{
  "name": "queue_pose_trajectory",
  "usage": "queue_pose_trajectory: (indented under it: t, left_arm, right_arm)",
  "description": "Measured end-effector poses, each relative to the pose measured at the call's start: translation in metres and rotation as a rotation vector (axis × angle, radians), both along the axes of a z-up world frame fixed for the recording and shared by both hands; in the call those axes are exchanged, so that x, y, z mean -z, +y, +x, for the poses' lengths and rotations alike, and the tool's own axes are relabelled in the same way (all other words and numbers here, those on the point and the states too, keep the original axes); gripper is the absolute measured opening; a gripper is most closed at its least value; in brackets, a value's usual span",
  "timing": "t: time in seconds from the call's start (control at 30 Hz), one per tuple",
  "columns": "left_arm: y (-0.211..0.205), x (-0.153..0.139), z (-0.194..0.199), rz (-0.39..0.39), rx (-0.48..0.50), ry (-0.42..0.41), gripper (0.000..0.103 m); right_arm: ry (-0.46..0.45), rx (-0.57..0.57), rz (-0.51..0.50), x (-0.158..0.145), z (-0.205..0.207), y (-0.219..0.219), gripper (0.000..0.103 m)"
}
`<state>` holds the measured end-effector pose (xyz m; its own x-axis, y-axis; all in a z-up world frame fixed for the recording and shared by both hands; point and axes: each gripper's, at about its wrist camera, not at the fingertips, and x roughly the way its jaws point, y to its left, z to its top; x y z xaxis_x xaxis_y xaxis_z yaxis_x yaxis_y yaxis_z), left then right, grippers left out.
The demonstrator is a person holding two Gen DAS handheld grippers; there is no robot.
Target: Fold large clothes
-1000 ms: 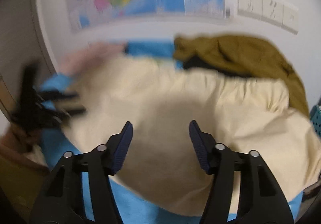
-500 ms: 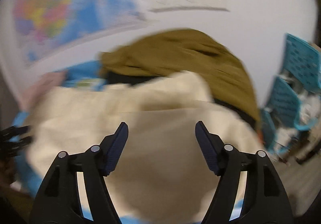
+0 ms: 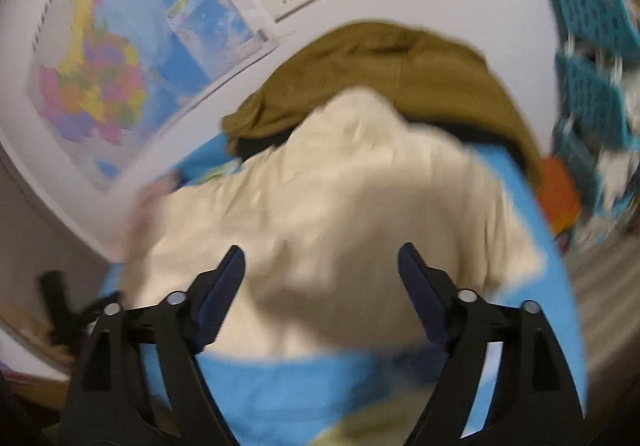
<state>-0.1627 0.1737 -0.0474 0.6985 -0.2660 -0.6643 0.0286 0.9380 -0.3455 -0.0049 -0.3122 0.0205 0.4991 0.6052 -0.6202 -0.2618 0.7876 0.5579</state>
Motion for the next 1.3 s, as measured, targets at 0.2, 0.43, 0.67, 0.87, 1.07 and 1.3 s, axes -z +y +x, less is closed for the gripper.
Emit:
queue_pose_trajectory:
  t: [0.2, 0.43, 0.67, 0.87, 1.07, 1.3]
  left_arm:
    - [0.004, 0.020, -0.027, -0.158, 0.073, 0.072, 0.071]
    - [-0.008, 0.052, 0.001, -0.275, 0.046, 0.162, 0.071]
    - [-0.006, 0.051, 0.026, -0.349, 0.014, 0.144, 0.083]
    - [-0.001, 0.052, 0.044, -0.414, -0.026, 0.134, 0.084]
    - [-0.005, 0.052, 0.064, -0.440, -0.085, 0.133, 0.084]
    - [-0.018, 0.048, 0.080, -0.311, -0.122, 0.139, 0.069]
  right_arm:
    - [0.195, 0.005, 0.218, 0.042, -0.026, -0.023, 0.082]
    - [0.249, 0.041, 0.300, 0.055, -0.008, -0.010, 0.086]
    - [0.236, 0.089, 0.267, 0.058, 0.011, 0.001, 0.091]
    - [0.213, 0.105, 0.252, 0.058, 0.031, 0.023, 0.098]
    - [0.172, 0.072, 0.183, 0.060, 0.046, 0.046, 0.098]
    - [0.145, 0.058, 0.182, 0.065, 0.051, 0.050, 0.073]
